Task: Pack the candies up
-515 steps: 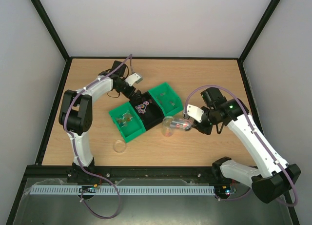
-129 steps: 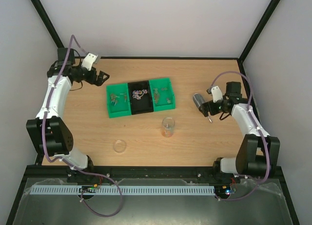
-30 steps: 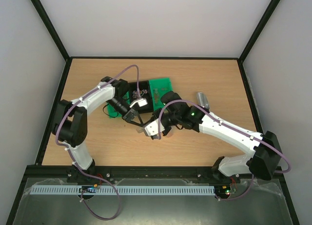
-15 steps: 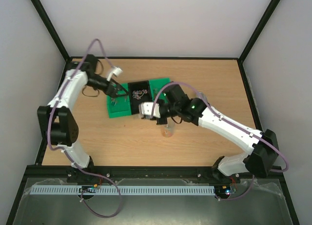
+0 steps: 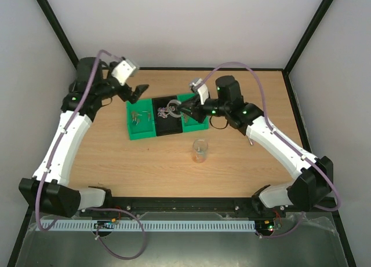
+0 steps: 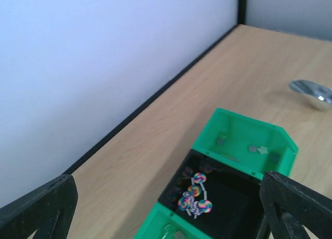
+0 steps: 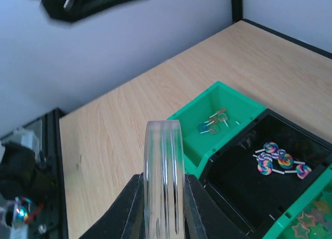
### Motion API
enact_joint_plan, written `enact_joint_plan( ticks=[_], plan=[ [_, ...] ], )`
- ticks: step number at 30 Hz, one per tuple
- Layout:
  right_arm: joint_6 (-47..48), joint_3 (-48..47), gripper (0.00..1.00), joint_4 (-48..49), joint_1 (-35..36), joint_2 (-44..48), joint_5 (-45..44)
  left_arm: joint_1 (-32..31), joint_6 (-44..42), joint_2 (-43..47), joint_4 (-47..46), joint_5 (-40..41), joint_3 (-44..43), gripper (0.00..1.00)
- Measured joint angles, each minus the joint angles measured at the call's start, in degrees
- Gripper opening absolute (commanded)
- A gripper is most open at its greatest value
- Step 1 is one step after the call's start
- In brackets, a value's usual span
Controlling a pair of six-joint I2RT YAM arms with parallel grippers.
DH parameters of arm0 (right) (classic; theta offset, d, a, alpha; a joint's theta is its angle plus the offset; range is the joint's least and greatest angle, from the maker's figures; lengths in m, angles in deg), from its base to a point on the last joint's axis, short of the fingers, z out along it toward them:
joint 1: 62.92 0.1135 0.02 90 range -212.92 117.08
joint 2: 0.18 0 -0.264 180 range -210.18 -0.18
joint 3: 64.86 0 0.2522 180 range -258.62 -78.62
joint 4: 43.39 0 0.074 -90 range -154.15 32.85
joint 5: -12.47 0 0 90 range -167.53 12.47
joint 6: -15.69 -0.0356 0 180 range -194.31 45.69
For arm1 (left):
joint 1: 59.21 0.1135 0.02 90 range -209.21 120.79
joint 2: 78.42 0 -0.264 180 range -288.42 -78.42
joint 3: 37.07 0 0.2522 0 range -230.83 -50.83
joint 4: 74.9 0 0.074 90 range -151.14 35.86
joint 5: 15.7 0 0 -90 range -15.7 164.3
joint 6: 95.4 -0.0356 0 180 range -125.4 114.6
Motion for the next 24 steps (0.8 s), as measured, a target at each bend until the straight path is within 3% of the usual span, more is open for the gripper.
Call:
enact_joint_plan(
  ticks=[13, 24],
  plan=[
    [-24.06, 5.90, 0.09, 9.55, -11.96, -0.68, 11.37, -23.30, -13.09, 0.52, 4.50, 3.89, 6.23, 0.99],
    [-27.58, 9.97, 0.09, 11.10, -12.41, -0.68, 17.70, -28.02, -14.93, -1.79, 1.53, 5.64, 10.14, 0.96]
  ],
)
